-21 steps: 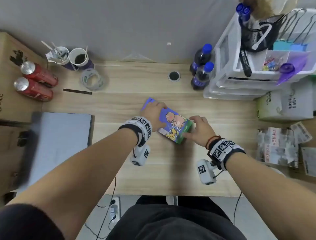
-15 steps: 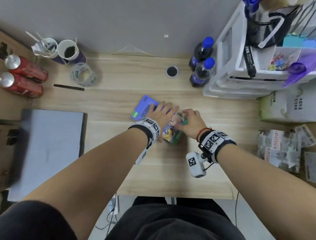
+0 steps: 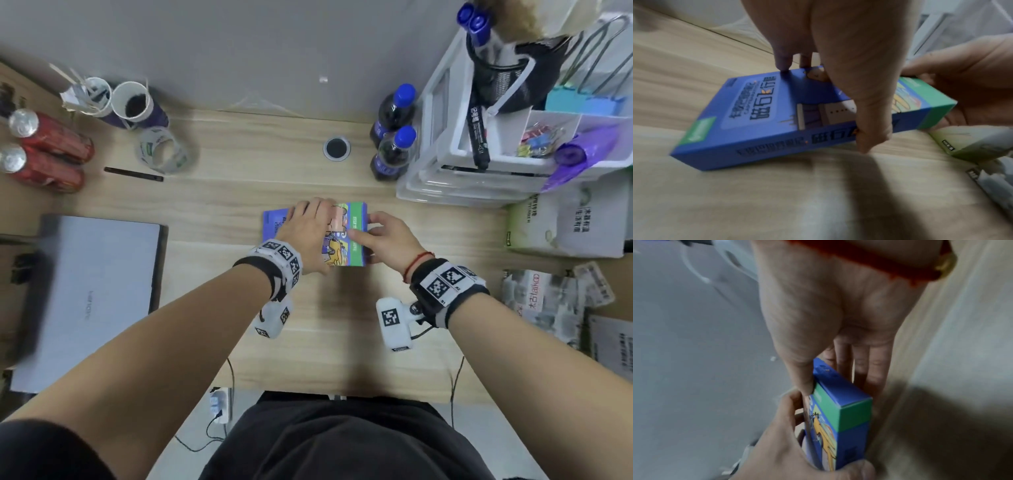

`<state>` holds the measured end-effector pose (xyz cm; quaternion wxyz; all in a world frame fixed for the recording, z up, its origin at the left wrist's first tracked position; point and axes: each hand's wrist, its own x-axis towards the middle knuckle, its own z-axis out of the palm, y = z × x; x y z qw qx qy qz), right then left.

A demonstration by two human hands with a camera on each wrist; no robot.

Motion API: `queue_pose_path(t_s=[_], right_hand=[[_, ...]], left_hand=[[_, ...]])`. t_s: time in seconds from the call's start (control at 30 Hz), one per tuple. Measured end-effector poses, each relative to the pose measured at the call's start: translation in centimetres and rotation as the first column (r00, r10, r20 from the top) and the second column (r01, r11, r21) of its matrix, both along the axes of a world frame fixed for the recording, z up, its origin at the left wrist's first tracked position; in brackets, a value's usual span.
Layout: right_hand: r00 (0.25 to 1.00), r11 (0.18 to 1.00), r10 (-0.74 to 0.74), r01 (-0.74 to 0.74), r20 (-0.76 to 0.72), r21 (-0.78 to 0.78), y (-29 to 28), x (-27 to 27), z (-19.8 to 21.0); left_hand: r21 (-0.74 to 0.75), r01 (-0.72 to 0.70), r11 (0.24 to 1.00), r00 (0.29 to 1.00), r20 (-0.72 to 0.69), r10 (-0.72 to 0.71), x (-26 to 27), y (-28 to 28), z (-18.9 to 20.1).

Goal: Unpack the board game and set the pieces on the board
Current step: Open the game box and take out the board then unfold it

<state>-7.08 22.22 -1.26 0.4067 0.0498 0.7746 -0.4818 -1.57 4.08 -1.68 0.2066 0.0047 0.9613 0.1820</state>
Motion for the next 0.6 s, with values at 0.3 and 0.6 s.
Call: queue_pose_path(t_s=[0.3, 0.6], right_hand=[[0.96, 0.973, 0.196, -0.215, -0.198, -0.078, -2.4, -0.3, 7.4], [0.881, 0.919, 0.393, -0.368, -0.263, 0.14, -3.9, 0.1, 8.8]], left_hand=[[0.429, -0.248, 0.869, 0.935, -0.127, 0.33, 1.3, 0.5, 3.8], [0.404, -0.273, 0.873, 0.926, -0.134, 0.352, 3.2, 0.4, 4.9]])
